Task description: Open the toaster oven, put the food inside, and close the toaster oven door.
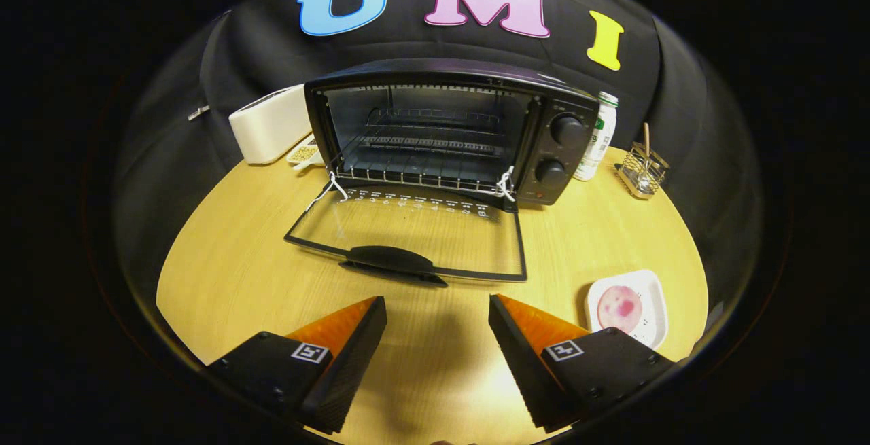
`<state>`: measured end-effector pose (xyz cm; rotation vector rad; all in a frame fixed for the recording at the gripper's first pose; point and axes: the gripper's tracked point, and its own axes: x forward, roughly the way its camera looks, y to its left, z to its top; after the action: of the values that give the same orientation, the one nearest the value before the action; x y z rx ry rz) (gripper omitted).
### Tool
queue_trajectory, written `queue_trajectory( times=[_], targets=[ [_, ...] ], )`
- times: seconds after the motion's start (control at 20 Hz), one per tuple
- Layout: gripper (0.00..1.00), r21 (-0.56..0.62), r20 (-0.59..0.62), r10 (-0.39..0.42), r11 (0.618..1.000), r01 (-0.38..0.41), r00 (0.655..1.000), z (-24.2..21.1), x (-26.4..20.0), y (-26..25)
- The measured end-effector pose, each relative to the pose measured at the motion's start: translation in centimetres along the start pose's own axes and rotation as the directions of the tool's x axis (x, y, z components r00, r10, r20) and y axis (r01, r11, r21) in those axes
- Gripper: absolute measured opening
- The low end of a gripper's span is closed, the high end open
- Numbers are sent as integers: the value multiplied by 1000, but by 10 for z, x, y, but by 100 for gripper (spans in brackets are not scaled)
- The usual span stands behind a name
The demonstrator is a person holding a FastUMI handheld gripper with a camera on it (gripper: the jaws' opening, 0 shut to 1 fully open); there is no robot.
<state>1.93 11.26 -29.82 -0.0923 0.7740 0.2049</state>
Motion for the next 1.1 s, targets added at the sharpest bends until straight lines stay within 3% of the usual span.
queue_trajectory(
  times=[0.65,0.9,1.1],
  targets=[
    [99,106,-28,-79,991,82,996,0,-72,-126],
    [99,131,-91,-30,991,41,995,-9,-75,-168],
    [98,182,-132,-39,981,63,991,-12,-68,-208]
  ],
)
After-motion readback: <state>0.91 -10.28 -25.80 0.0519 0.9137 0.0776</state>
